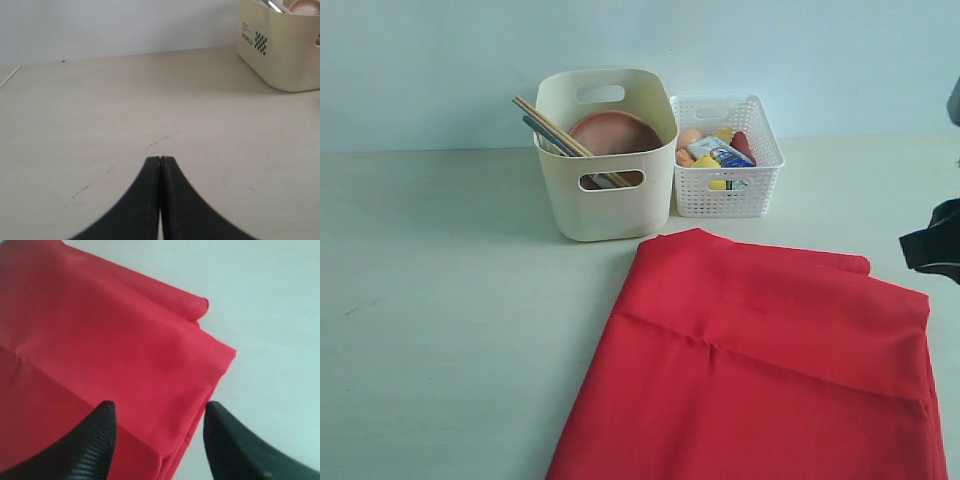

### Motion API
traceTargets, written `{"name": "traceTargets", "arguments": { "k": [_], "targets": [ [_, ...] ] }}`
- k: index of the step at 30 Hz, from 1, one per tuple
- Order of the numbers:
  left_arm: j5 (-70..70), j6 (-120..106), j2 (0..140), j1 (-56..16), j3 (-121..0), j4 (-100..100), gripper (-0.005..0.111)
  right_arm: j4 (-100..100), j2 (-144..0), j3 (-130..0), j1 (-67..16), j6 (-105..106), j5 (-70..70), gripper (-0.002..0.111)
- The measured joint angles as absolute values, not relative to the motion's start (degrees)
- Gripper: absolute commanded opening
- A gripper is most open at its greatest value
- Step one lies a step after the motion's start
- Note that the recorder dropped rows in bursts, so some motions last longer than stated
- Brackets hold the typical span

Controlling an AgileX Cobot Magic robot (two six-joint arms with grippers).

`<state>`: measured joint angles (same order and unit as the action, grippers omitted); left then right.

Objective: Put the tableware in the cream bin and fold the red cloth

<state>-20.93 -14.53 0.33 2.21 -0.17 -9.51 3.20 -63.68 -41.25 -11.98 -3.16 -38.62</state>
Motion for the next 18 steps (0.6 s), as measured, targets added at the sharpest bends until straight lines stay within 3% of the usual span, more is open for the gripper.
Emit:
{"name": "traceTargets", "arguments": {
  "k": [10, 18],
  "targets": [
    [-20.9, -14.5, 0.3, 2.2, -0.2, -9.5, 0.000, -0.4, -81.2, -43.4, -4.7, -3.1, -40.3, 0.061],
    [-20.9, -14.5, 0.3, 2.2, -0.2, -9.5, 0.000, -21.2, -92.2, -44.0, 4.0, 14.3, -38.7, 0.061]
  ]
}}
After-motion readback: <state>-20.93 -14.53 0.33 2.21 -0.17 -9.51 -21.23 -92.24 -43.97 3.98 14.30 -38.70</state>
